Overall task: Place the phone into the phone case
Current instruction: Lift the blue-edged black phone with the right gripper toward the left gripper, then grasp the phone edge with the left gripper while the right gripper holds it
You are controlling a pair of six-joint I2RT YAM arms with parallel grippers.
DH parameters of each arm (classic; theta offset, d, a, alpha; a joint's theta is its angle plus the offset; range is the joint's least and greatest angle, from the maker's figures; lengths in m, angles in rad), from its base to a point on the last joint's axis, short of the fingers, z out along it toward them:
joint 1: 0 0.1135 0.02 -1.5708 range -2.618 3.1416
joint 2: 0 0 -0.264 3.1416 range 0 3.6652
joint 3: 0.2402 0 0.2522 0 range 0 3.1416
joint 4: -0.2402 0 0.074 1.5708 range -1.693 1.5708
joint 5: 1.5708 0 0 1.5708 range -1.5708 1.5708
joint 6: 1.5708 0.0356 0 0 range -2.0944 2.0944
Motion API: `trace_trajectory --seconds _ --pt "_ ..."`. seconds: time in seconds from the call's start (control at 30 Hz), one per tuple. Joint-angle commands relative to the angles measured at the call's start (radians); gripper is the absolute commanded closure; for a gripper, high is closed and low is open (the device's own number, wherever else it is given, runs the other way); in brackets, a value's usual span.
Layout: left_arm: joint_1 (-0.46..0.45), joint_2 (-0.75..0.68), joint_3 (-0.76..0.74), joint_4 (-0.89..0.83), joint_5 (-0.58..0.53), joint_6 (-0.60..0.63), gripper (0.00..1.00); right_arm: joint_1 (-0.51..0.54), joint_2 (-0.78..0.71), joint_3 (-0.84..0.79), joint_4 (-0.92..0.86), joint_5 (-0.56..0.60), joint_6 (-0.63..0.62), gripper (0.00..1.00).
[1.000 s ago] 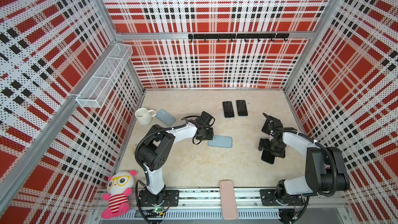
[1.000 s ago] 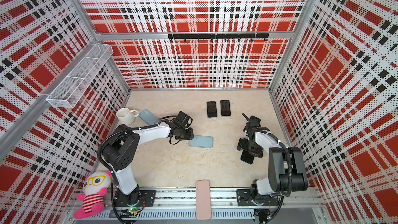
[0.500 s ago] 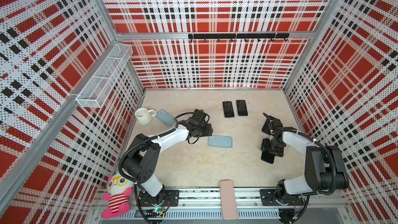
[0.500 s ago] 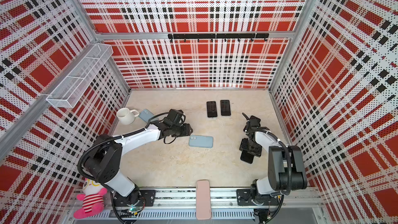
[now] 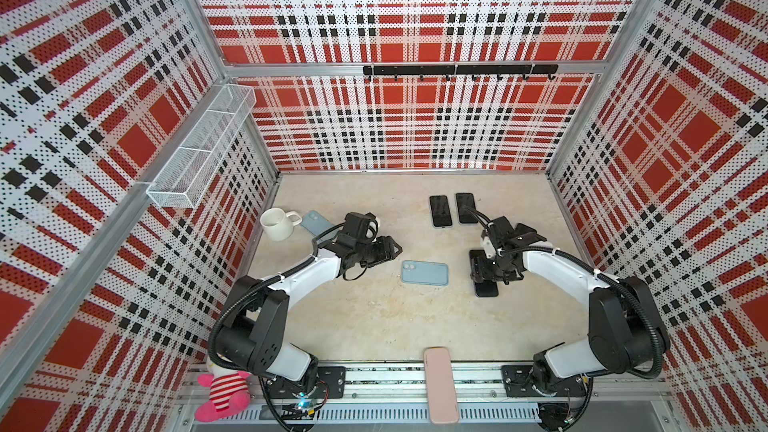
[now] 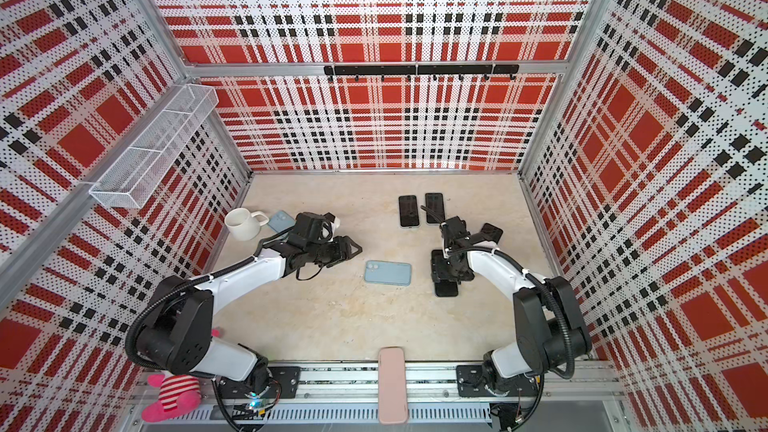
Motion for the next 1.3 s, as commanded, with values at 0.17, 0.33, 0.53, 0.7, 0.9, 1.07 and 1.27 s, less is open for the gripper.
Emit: trace_trajectory --seconds 0.17,0.33,0.53,0.7,0.9,1.07,1.27 --pt "0.109 -0.066 -0.051 0.053 0.317 0.026 0.37 0.195 0.055 0.141 0.112 -0.11 -0.435 0.54" --pt "0.104 -0.066 -0.079 0.071 0.418 0.044 0.37 0.248 0.13 0.223 0.088 -0.152 -0.62 0.55" --pt "0.06 -0.04 -0.101 0.141 0.455 0.016 0.37 0.259 0.216 0.299 0.052 -0.256 -0.774 0.57" --pt "0.038 0.017 -0.091 0.16 0.442 0.009 0.37 0.282 0.229 0.302 0.07 -0.289 -0.868 0.57" --pt "0.018 0.072 -0.075 0.188 0.437 -0.009 0.4 0.3 0.253 0.325 0.048 -0.285 -0.922 0.57" --pt "-0.003 0.095 -0.068 0.214 0.438 -0.031 0.49 0.307 0.257 0.331 0.06 -0.254 -0.917 0.57" --pt "-0.01 0.113 -0.066 0.237 0.436 -0.054 0.65 0.317 0.266 0.344 0.053 -0.222 -0.916 0.57"
